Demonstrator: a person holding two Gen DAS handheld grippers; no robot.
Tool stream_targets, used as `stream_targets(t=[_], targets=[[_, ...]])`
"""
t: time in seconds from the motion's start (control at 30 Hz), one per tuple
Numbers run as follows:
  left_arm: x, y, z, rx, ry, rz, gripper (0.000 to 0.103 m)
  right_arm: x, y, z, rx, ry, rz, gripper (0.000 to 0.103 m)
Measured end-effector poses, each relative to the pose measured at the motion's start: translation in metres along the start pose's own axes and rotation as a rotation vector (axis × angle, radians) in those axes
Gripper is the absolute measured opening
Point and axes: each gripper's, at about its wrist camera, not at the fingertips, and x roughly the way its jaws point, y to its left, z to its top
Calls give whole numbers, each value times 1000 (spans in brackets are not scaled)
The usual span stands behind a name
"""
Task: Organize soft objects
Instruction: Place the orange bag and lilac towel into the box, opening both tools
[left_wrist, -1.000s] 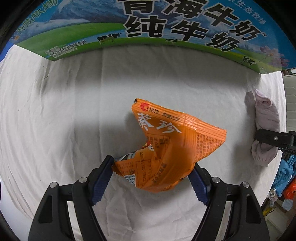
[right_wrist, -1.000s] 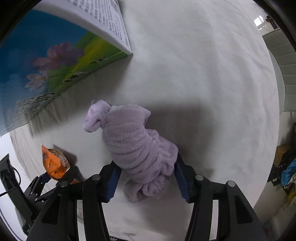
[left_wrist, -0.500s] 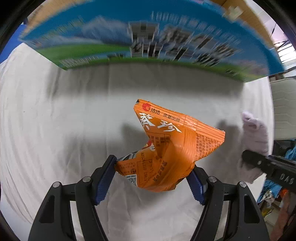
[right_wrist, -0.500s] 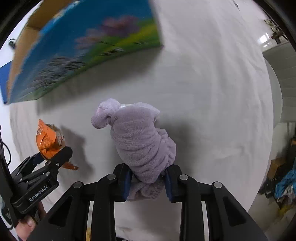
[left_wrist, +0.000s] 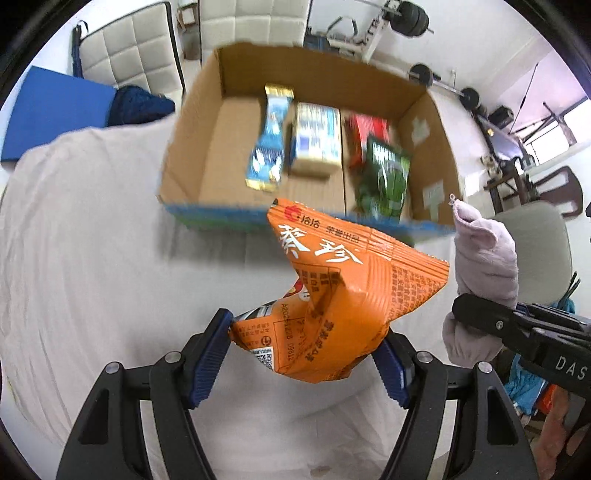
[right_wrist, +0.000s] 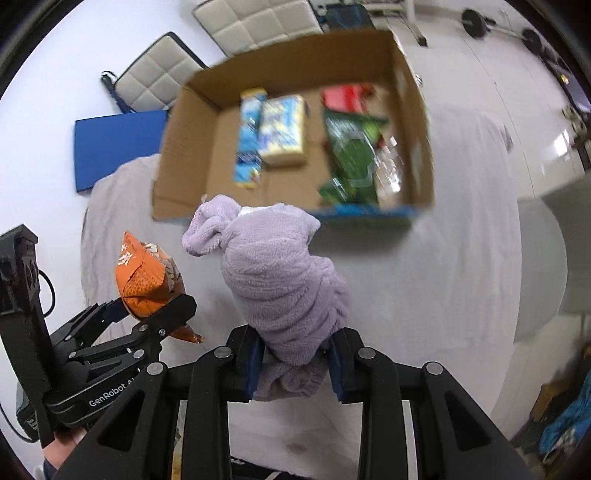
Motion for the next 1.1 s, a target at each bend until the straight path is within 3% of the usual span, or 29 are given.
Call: stream_targets(t=[0.23,0.47,0.77,0.93,1.1], targets=[[-14,25,65,-75,-49,-8,71,3,21,61,-12,-20,-19,31],[23,48,119,-170,52,-25,71,36,12,96,155,10,39,31],[68,49,140,-168,166,10,71,97,-1,114,268,63,9,31],[97,54,143,-189,258,-1,71,116,-5,120,302,101,20,31],[109,54,146,-181,296,25,71,129,-4,125,304,136,9,32]])
